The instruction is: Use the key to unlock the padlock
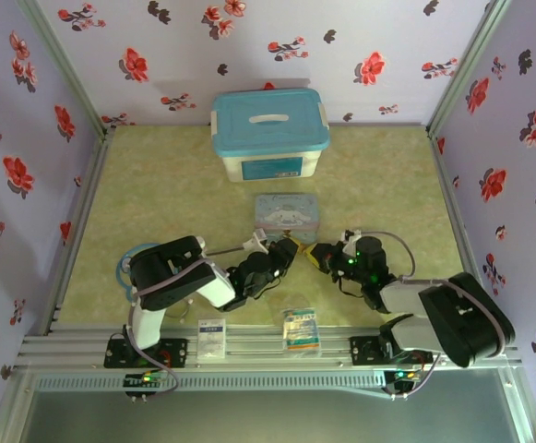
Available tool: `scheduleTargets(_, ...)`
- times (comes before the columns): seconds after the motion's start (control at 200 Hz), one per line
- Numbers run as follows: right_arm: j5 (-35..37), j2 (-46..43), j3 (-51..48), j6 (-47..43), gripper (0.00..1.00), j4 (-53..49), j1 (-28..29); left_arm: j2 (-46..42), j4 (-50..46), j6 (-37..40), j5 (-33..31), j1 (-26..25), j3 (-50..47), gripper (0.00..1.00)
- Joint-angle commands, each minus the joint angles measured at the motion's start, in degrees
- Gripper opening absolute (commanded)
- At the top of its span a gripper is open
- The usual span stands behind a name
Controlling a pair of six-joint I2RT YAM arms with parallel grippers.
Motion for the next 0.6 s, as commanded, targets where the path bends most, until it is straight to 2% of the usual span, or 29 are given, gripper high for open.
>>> scheduleTargets(0.0,0.97,1.66,-0.13,9.21,0.0,12.34,-0.12,0.89,4.28,-0.92,5.8,-1.7,2.31,0.0)
scheduleTargets(0.29,7.14,0.64,-4.37,16.57,0.0,13.85,0.01,1.45,4.28,1.7,4.86,-1.72,0.95,0.0)
scheduleTargets(0.59,14.47,-11.47,-6.25,21.06,0.0,2.04,1.68,3.25,4.37,1.52,5.22,-1.72,1.34,0.02)
